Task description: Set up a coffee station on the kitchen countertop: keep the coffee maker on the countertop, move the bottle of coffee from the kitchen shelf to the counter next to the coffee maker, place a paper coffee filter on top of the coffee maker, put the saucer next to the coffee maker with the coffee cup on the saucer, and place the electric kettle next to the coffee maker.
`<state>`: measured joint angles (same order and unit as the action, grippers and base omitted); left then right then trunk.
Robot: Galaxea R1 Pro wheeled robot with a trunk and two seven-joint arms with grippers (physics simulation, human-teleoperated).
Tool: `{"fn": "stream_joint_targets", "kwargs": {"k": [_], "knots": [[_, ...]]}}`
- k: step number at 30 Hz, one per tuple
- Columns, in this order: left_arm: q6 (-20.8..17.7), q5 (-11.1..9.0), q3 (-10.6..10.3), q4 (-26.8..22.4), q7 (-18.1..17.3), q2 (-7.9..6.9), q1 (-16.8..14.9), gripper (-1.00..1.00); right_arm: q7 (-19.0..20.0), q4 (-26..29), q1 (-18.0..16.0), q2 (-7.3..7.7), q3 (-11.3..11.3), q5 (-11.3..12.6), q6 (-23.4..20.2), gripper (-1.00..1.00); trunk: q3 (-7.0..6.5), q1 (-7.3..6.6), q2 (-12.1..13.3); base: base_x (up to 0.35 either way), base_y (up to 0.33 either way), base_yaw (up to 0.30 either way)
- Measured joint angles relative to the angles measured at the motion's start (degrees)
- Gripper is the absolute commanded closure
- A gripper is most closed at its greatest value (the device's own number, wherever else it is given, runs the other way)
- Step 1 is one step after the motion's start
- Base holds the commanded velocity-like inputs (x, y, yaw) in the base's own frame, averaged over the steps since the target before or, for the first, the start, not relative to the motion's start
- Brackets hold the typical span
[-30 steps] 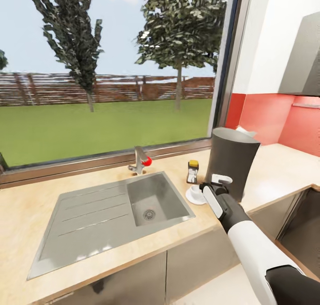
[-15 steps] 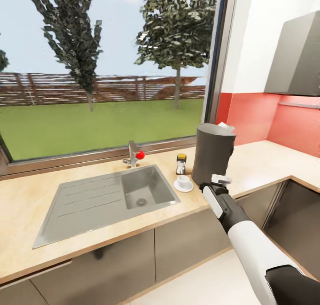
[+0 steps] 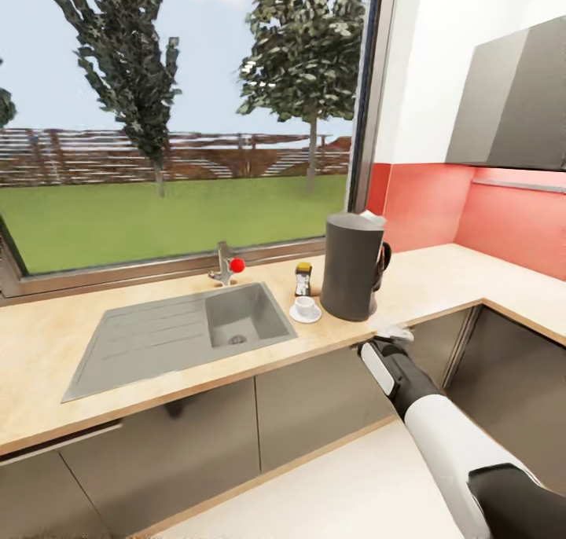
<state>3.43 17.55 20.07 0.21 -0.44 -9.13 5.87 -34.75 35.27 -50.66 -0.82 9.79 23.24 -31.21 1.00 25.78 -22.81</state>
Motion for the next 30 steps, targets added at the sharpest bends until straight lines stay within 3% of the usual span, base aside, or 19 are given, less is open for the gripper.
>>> {"fn": "stream_joint_targets", "kwargs": {"k": [7,10,12,15,17,24,30], "knots": [[0.8,-0.2,0.1,-0.3,0.1,0.03,-0.3,-1.00,0.3,-17.2,0.1,1.33,0.3,-1.0,2.1,-1.00,0.01,-0.02,0.0,-0.055,-0.034,0.000],[1.0,-0.4,0.1,-0.4,0.1,0.06,-0.4,-1.00,3.7,-27.6,0.3,1.37,0.4,-3.4,9.9,-1.00,0.01,-0.02,0.0,-0.004,-0.002,0.000],[1.2,-0.5,0.1,-0.6,0.1,0.07,-0.4,-1.00,8.2,-32.0,2.0,1.32,0.3,-6.1,16.8,-1.00,0.01,-0.03,0.0,-0.001,0.000,0.000],[1.2,-0.5,0.4,-2.2,0.1,0.26,-0.4,-1.00,13.1,-33.4,7.0,1.33,0.3,-8.8,20.9,-1.00,0.01,-0.03,0.0,0.000,0.000,0.000],[1.2,-0.6,0.5,-3.9,0.0,0.52,-0.4,-1.00,19.3,-33.8,12.1,1.34,0.3,-11.4,22.4,-1.00,0.01,-0.03,0.0,0.000,0.000,0.000],[1.8,-0.5,0.4,-5.0,0.0,1.73,-0.4,-1.00,35.7,-34.0,23.3,1.51,0.5,-18.4,23.1,-1.00,0.01,-0.03,0.0,0.000,0.000,0.000],[5.7,-0.6,0.6,-5.0,0.0,1.94,-0.4,-1.00,43.2,-34.0,27.2,1.47,0.5,-19.8,22.9,-1.00,0.00,-0.02,0.0,0.000,0.000,0.000]]}}
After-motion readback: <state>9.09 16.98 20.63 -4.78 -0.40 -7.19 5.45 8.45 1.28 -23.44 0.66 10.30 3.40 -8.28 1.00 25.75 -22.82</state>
